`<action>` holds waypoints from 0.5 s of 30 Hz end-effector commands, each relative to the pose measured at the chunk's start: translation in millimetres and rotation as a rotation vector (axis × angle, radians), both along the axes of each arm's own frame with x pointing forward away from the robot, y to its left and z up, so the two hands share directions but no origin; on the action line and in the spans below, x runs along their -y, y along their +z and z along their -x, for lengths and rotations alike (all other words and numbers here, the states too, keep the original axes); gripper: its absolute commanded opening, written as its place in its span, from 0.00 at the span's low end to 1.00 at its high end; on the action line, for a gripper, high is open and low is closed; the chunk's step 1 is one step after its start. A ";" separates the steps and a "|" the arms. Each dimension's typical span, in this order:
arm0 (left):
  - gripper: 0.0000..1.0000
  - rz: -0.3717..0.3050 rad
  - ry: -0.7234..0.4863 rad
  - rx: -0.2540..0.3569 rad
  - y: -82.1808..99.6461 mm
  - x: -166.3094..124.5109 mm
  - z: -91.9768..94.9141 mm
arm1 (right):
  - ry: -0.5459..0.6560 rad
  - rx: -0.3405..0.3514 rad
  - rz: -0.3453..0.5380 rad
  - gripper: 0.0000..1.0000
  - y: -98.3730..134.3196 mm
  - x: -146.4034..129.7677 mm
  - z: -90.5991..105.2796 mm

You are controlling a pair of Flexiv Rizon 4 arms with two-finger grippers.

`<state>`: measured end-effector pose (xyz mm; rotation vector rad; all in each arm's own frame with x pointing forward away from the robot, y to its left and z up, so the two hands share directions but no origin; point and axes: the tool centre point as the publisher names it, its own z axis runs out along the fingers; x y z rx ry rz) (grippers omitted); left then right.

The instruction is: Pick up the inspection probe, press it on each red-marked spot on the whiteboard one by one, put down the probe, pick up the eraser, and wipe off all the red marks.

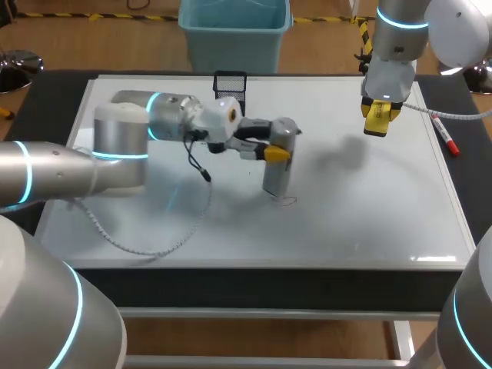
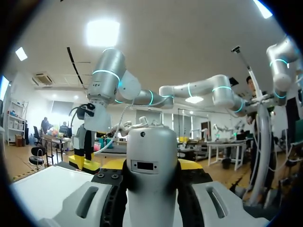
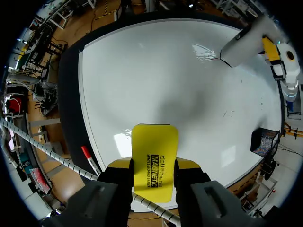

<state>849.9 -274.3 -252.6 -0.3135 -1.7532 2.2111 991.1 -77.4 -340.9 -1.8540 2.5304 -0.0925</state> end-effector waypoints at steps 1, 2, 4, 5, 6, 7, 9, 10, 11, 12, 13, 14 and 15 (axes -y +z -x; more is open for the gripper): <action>0.00 -0.040 0.096 0.007 23.5 -44.0 -4.3 | 0.002 0.000 0.002 0.00 1.2 0.8 -0.2; 0.00 -0.039 0.120 0.000 25.0 -52.7 -10.5 | 0.002 0.000 0.002 0.00 1.2 0.8 -0.2; 0.00 -0.036 0.156 0.005 29.5 -68.6 -21.2 | 0.002 0.000 0.002 0.00 1.2 0.8 -0.2; 0.00 -0.029 0.172 0.006 31.5 -76.2 -26.4 | 0.002 0.000 0.002 0.00 1.2 0.8 -0.2; 0.00 -0.024 0.187 0.009 33.6 -83.7 -31.2 | 0.002 0.000 0.002 0.00 1.2 0.8 -0.2; 0.00 -0.018 0.200 0.014 35.6 -91.7 -35.9 | 0.002 0.000 0.002 0.00 1.2 0.8 -0.2; 0.00 0.004 0.233 0.006 38.3 -107.1 -46.1 | 0.002 0.000 0.002 0.00 1.2 0.8 -0.2; 0.00 0.007 0.252 0.008 39.6 -114.5 -51.2 | 0.002 0.000 0.002 0.00 1.2 0.8 -0.2; 0.00 0.002 0.268 0.016 40.9 -121.3 -55.8 | 0.002 0.000 0.002 0.00 1.2 0.8 -0.2; 0.00 0.007 0.285 0.019 42.3 -128.6 -60.0 | 0.002 0.000 0.002 0.00 1.2 0.8 -0.2; 0.00 0.010 0.303 0.022 43.5 -136.1 -64.2 | 0.002 0.000 0.002 0.00 1.2 0.8 -0.2; 0.00 0.011 0.315 0.024 44.5 -142.3 -67.3 | 0.002 0.000 0.002 0.00 1.2 0.8 -0.2; 0.00 0.019 0.330 0.025 45.8 -149.6 -70.7 | 0.002 0.000 0.002 0.00 1.2 0.8 -0.2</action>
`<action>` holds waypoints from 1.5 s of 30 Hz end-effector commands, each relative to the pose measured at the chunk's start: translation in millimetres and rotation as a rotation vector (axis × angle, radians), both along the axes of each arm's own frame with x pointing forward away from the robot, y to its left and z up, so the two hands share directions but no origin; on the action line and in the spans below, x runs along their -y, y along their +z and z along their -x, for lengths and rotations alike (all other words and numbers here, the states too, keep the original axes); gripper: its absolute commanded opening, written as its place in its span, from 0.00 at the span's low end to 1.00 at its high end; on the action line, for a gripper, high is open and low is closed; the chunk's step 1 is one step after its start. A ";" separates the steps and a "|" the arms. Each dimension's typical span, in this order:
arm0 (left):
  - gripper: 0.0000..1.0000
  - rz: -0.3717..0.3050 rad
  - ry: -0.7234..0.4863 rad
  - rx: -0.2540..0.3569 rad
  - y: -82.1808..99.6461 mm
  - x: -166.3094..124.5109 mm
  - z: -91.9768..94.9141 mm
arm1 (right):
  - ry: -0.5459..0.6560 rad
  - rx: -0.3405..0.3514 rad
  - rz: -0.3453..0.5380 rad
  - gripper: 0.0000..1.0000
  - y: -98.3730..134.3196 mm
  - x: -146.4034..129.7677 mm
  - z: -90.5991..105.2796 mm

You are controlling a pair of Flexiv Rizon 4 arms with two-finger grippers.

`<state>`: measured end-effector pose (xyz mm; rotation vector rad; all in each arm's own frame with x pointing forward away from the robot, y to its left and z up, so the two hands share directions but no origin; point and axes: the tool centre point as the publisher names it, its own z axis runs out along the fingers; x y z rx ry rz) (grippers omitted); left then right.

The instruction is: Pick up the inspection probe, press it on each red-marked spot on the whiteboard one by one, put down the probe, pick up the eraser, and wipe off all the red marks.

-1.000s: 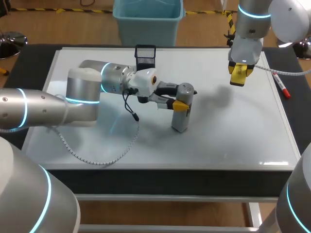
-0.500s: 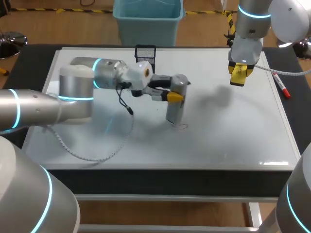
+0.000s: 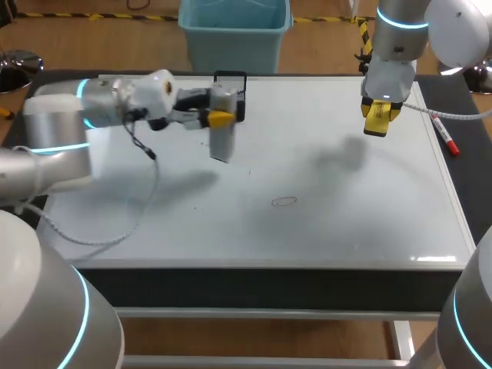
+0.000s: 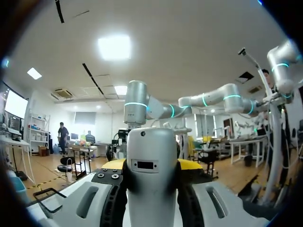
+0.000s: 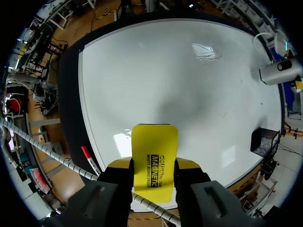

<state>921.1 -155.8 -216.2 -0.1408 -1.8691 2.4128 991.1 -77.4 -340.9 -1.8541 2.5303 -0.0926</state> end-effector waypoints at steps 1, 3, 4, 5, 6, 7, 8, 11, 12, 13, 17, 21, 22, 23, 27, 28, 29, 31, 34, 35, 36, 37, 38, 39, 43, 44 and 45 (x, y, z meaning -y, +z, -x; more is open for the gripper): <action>0.00 -0.001 0.093 -0.004 10.4 -37.2 -2.3 | 0.002 0.000 0.002 0.00 1.2 0.8 -0.3; 0.00 0.009 0.119 0.001 12.2 -49.1 -6.7 | 0.002 0.000 0.002 0.00 1.2 0.8 -0.3; 0.00 0.010 0.133 0.001 12.7 -54.7 -9.0 | 0.002 0.000 0.002 0.00 1.2 0.8 -0.3; 0.00 0.018 0.141 0.004 13.4 -59.8 -10.7 | 0.002 0.000 0.002 0.00 1.2 0.8 -0.3; 0.00 0.020 0.150 0.007 14.0 -64.5 -12.4 | 0.002 0.000 0.002 0.00 1.2 0.8 -0.3; 0.00 0.021 0.158 0.009 14.8 -69.3 -13.8 | 0.002 0.000 0.002 0.00 1.2 0.8 -0.3; 0.00 0.028 0.164 0.009 15.3 -73.6 -15.4 | 0.002 0.000 0.002 0.00 1.2 0.8 -0.3; 0.00 0.033 0.177 0.013 16.6 -85.0 -19.2 | 0.002 0.000 0.002 0.00 1.2 0.8 -0.3; 0.00 0.035 0.181 0.013 16.9 -88.3 -20.0 | 0.002 0.000 0.002 0.00 1.2 0.8 -0.3; 0.00 0.034 0.182 0.013 16.9 -90.8 -20.8 | 0.002 0.000 0.002 0.00 1.2 0.8 -0.3; 0.00 0.040 0.196 0.007 16.0 -100.5 -23.5 | 0.002 0.000 0.002 0.00 1.2 0.8 -0.3; 0.00 0.048 0.214 0.003 14.6 -111.1 -26.8 | 0.002 0.000 0.002 0.00 1.2 0.8 -0.3; 0.00 0.051 0.220 0.003 14.4 -113.4 -27.2 | 0.002 0.000 0.002 0.00 1.2 0.8 -0.3; 0.00 0.059 0.226 0.001 14.4 -116.1 -27.4 | 0.002 0.000 0.002 0.00 1.2 0.8 -0.3; 0.00 0.067 0.234 0.003 15.5 -125.3 -27.8 | 0.002 0.000 0.002 0.00 1.2 0.8 -0.3; 0.00 0.067 0.236 0.004 15.7 -127.5 -28.1 | 0.002 0.000 0.002 0.00 1.2 0.8 -0.3; 0.00 0.068 0.240 0.004 16.3 -129.9 -27.9 | 0.002 0.000 0.002 0.00 1.2 0.8 -0.3; 0.00 0.068 0.242 0.004 17.1 -133.0 -27.8 | 0.002 0.000 0.002 0.00 1.2 0.8 -0.3; 0.00 0.068 0.242 0.004 17.1 -133.0 -27.8 | 0.002 0.000 0.002 0.00 1.2 0.8 -0.3; 0.00 0.068 0.242 0.004 17.1 -133.0 -27.8 | 0.002 0.000 0.002 0.00 1.2 0.8 -0.3; 0.00 0.068 0.242 0.004 17.1 -133.0 -27.8 | 0.002 0.000 0.002 0.00 1.2 0.8 -0.3; 0.00 0.068 0.242 0.004 17.1 -133.0 -27.8 | 0.002 0.000 0.002 0.00 1.2 0.8 -0.3; 0.00 0.068 0.242 0.004 17.1 -133.0 -27.8 | 0.002 0.000 0.002 0.00 1.2 0.8 -0.3; 0.00 0.068 0.242 0.004 17.1 -133.0 -27.8 | 0.002 0.000 0.002 0.00 1.2 0.8 -0.3; 0.00 0.068 0.242 0.004 17.1 -133.0 -27.8 | 0.002 0.000 0.002 0.00 1.2 0.8 -0.3; 0.00 0.068 0.242 0.004 17.1 -133.0 -27.8 | 0.009 0.007 -0.012 0.00 1.2 -6.3 6.4; 0.00 0.068 0.242 0.004 17.1 -133.0 -27.8 | 0.018 0.017 -0.013 0.00 0.3 -12.0 14.8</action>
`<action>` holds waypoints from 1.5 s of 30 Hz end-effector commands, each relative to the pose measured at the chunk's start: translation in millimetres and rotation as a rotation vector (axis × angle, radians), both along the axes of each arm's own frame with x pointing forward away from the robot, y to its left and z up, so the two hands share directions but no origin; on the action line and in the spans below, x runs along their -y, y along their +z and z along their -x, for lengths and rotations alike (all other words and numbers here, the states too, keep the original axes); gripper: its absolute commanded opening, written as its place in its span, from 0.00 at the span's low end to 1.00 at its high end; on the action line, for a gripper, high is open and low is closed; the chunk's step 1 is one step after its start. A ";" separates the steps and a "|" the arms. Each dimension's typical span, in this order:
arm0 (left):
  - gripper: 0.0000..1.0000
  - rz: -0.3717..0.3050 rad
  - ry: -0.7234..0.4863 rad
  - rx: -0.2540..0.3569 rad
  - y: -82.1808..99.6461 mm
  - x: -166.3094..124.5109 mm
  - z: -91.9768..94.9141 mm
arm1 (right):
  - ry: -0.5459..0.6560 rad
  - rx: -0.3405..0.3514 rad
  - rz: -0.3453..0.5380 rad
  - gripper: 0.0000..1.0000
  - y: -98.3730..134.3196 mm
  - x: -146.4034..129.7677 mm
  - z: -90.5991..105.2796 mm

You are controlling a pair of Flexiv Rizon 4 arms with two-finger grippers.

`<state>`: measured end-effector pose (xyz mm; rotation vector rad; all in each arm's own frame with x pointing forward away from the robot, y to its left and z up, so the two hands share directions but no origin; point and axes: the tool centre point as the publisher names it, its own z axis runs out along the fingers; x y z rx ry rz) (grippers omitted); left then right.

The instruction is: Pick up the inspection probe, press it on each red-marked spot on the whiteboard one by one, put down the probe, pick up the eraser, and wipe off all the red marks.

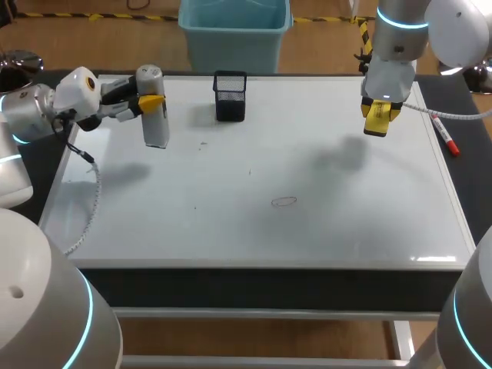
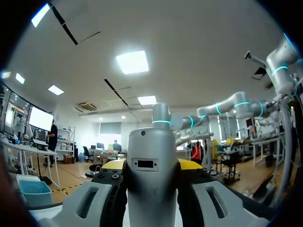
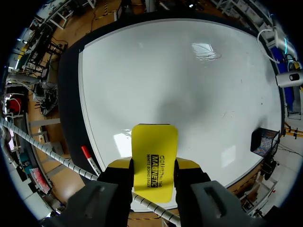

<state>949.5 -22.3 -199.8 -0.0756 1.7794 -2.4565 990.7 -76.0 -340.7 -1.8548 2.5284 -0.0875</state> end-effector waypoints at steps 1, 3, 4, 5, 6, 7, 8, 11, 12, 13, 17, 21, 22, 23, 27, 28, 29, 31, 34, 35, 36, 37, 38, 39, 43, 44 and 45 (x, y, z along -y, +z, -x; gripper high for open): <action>0.00 0.001 0.003 0.001 0.8 0.6 0.6 | 0.030 0.027 -0.002 0.00 -1.4 -19.8 24.8; 0.00 0.001 0.003 0.001 0.8 0.6 0.6 | 0.028 0.040 -0.014 0.00 -3.5 -29.5 39.5; 0.00 0.001 0.003 0.001 0.8 0.6 0.6 | 0.033 0.042 -0.017 0.00 -5.1 -36.7 51.1; 0.00 0.001 0.003 0.001 0.8 0.6 0.6 | 0.033 0.044 -0.016 0.00 -6.2 -43.0 59.6; 0.00 0.001 0.003 0.001 0.8 0.6 0.6 | 0.034 0.049 -0.028 0.00 -7.4 -49.5 68.9; 0.00 0.001 0.003 0.001 0.8 0.6 0.6 | 0.033 0.040 -0.029 0.00 -8.9 -57.3 77.8; 0.00 0.001 0.003 0.001 0.8 0.6 0.6 | 0.032 0.040 -0.027 0.00 -9.5 -63.9 86.5; 0.00 0.001 0.003 0.001 0.8 0.6 0.6 | 0.032 0.040 -0.014 0.00 -7.9 -85.1 109.2; 0.00 0.001 0.003 0.001 0.8 0.6 0.6 | 0.046 0.041 0.000 0.00 -6.9 -94.2 116.3; 0.00 0.001 0.003 0.001 0.8 0.6 0.6 | 0.040 0.040 0.014 0.00 -6.3 -101.8 122.3; 0.00 0.001 0.003 0.001 0.8 0.6 0.6 | 0.083 0.030 0.024 0.00 -8.3 -135.8 146.1; 0.00 0.001 0.003 0.001 0.8 0.6 0.6 | 0.118 -0.004 0.027 0.00 -16.3 -161.6 162.2; 0.00 0.001 0.003 0.001 0.8 0.6 0.6 | 0.114 -0.009 0.030 0.00 -18.3 -166.2 164.8; 0.00 0.001 0.003 0.001 0.8 0.6 0.6 | 0.118 -0.008 0.031 0.00 -19.9 -170.8 168.6; 0.00 0.001 0.003 0.001 0.8 0.6 0.6 | 0.130 -0.006 0.039 0.00 -32.2 -187.1 177.5; 0.00 0.001 0.003 0.001 0.8 0.6 0.6 | 0.137 -0.005 0.041 0.00 -35.2 -190.6 178.5; 0.00 0.001 0.003 0.001 0.8 0.6 0.6 | 0.153 0.001 0.049 0.00 -37.5 -194.7 179.8; 0.00 0.001 0.003 0.001 0.8 0.6 0.6 | 0.168 -0.002 0.039 0.00 -40.6 -201.1 179.3; 0.00 0.001 0.003 0.001 0.8 0.6 0.6 | 0.185 -0.011 0.026 0.00 -44.2 -209.3 177.3; 0.00 0.001 0.003 0.001 0.8 0.6 0.6 | 0.188 -0.015 0.026 0.00 -45.6 -212.4 177.0; 0.00 0.001 0.003 0.001 0.8 0.6 0.6 | 0.190 -0.020 0.032 0.00 -48.2 -215.4 176.4; 0.00 0.001 0.003 0.001 0.8 0.6 0.6 | 0.201 -0.024 0.026 0.00 -50.8 -218.7 176.3; 0.00 0.001 0.003 0.001 0.8 0.6 0.6 | 0.205 -0.026 0.024 0.00 -53.6 -221.9 176.2; 0.00 0.001 0.003 0.001 0.8 0.6 0.6 | 0.208 -0.028 0.028 0.00 -56.7 -224.5 175.8; 0.00 0.001 0.003 0.001 0.8 0.6 0.6 | 0.225 -0.036 0.015 0.00 -63.9 -231.1 174.5; 0.00 0.001 0.003 0.001 0.8 0.6 0.6 | 0.224 -0.036 0.014 0.00 -64.8 -231.9 174.1; 0.00 0.001 0.003 0.001 0.8 0.6 0.6 | 0.228 -0.033 0.014 0.00 -65.8 -233.3 173.7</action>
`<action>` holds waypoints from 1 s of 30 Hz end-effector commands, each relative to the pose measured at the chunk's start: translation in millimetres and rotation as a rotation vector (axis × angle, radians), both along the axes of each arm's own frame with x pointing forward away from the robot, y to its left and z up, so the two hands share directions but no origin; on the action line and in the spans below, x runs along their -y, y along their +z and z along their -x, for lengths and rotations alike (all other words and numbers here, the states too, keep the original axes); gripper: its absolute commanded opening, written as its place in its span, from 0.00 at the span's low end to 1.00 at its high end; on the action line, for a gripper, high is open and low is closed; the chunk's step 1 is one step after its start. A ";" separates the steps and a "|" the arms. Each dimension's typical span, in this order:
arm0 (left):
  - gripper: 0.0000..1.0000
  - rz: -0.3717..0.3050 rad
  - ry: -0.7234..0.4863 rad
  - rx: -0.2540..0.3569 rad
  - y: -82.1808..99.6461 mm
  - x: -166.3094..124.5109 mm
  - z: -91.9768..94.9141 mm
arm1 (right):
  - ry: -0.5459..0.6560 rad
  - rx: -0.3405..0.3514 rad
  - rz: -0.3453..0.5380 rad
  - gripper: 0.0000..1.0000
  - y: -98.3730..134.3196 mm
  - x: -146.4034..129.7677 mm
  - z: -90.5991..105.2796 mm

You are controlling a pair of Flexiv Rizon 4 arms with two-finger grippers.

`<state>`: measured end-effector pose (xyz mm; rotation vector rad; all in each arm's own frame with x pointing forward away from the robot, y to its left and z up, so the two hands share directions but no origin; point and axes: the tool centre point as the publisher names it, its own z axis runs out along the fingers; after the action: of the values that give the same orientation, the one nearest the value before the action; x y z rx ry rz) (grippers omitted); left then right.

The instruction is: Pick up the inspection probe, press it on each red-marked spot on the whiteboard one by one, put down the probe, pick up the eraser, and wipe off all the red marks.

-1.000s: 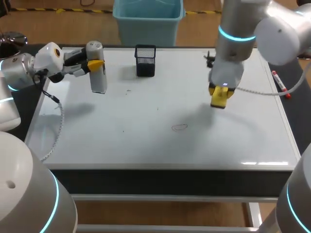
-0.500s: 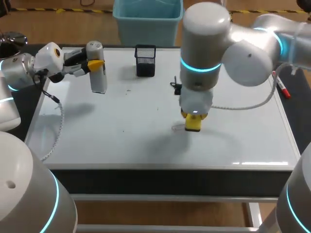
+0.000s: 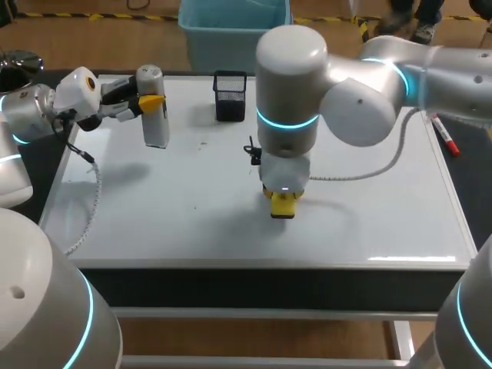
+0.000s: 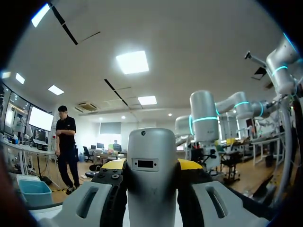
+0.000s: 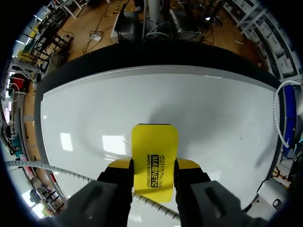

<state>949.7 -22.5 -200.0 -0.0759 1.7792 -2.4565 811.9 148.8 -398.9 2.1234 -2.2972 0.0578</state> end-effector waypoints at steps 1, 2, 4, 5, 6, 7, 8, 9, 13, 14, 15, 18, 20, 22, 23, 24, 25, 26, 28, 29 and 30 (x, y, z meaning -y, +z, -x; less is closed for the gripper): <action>0.00 0.001 0.002 0.001 1.0 0.3 0.8 | 0.010 -0.001 0.011 0.00 -8.6 -9.8 -5.3; 0.00 0.001 0.002 0.001 1.0 0.3 0.8 | 0.011 -0.002 0.011 0.00 -10.0 -10.8 -5.7; 0.00 0.001 0.002 0.001 1.0 0.3 0.8 | 0.017 0.000 0.002 0.00 -11.2 -12.0 -5.9; 0.00 0.001 0.002 0.001 1.0 0.3 0.8 | 0.017 -0.001 0.001 0.00 -11.8 -12.9 -6.0; 0.00 0.001 0.002 0.001 1.0 0.3 0.8 | 0.021 -0.002 -0.001 0.00 -12.2 -14.2 -5.8; 0.00 0.001 0.002 0.001 1.0 0.3 0.8 | 0.026 -0.002 -0.005 0.00 -12.4 -15.2 -5.7; 0.00 0.001 0.002 0.001 1.0 0.3 0.8 | 0.027 -0.002 -0.006 0.00 -12.5 -16.0 -5.5; 0.00 0.001 0.002 0.001 1.0 0.3 0.8 | 0.028 -0.002 -0.007 0.00 -12.7 -16.8 -5.5; 0.00 0.001 0.002 0.001 1.0 0.3 0.8 | 0.036 -0.005 -0.019 0.00 -15.4 -17.8 -5.8; 0.00 0.001 0.002 0.001 1.0 0.3 0.8 | 0.036 -0.006 -0.020 0.00 -16.8 -16.8 -6.1; 0.00 0.001 0.002 0.001 1.0 0.3 0.8 | 0.036 -0.007 -0.021 0.00 -17.3 -16.3 -6.3; 0.00 0.001 0.002 0.001 1.0 0.3 0.8 | 0.027 -0.010 -0.021 0.00 -19.2 -12.0 -8.3; 0.00 0.001 0.002 0.001 1.0 0.3 0.8 | 0.019 -0.013 -0.023 0.00 -19.9 -8.7 -9.6; 0.00 0.001 0.002 0.001 1.0 0.3 0.8 | 0.016 -0.014 -0.022 0.00 -21.3 -7.0 -10.7; 0.00 0.001 0.002 0.001 1.0 0.3 0.8 | 0.014 -0.016 -0.022 0.00 -22.0 -6.2 -11.0; 0.00 0.001 0.002 0.001 1.0 0.3 0.8 | 0.012 -0.018 -0.020 0.00 -22.4 -5.3 -11.3; 0.00 0.001 0.002 0.001 1.0 0.3 0.8 | 0.011 -0.018 -0.020 0.00 -22.2 -4.0 -11.4; 0.00 0.001 0.002 0.001 1.0 0.3 0.8 | 0.004 -0.018 -0.018 0.00 -22.1 -1.8 -11.7; 0.00 0.001 0.002 0.001 1.0 0.3 0.8 | 0.000 -0.017 -0.017 0.00 -22.2 3.4 -12.8; 0.00 0.001 0.002 0.001 1.0 0.3 0.8 | -0.010 -0.019 -0.014 0.00 -23.2 6.4 -13.4; 0.00 0.001 0.002 0.001 1.0 0.3 0.8 | -0.014 -0.020 -0.011 0.00 -24.1 9.1 -13.9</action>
<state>949.6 -22.6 -200.0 -0.0759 1.7792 -2.4566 824.8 146.9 -424.1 2.0994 -2.3049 0.0265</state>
